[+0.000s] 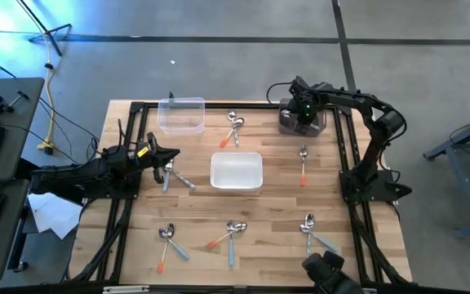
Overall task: Sort silverware by color (type)
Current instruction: Put the blue patterned spoon into the black bin, then adjust the transparent bin
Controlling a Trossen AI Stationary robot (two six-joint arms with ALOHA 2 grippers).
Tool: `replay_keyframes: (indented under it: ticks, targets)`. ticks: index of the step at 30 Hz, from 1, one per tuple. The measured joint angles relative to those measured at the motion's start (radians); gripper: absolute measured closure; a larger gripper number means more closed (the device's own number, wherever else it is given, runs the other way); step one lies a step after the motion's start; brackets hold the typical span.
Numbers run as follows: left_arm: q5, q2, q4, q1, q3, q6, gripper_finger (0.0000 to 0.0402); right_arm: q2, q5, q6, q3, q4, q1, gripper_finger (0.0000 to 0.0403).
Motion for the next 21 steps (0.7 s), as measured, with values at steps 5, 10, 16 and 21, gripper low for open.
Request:
replay_keyframes:
  ticks: [5,10,16,21]
  targets:
    - [0.014,0.000,0.000,0.000,0.000,0.018,0.0399,-0.020,0.005,0.038,0.000,-0.017,0.010,0.0332]
    - [0.005,0.000,0.000,0.000,0.000,0.025,0.0398,-0.072,0.013,0.076,0.000,-0.074,0.018,0.0325]
    - [-0.011,0.000,-0.002,0.000,0.000,0.018,0.0398,-0.201,0.013,0.141,0.000,-0.118,0.067,0.0395]
    - [-0.006,0.000,-0.016,-0.001,0.000,0.016,0.0399,-0.318,-0.004,0.252,-0.051,0.015,0.174,0.0400]
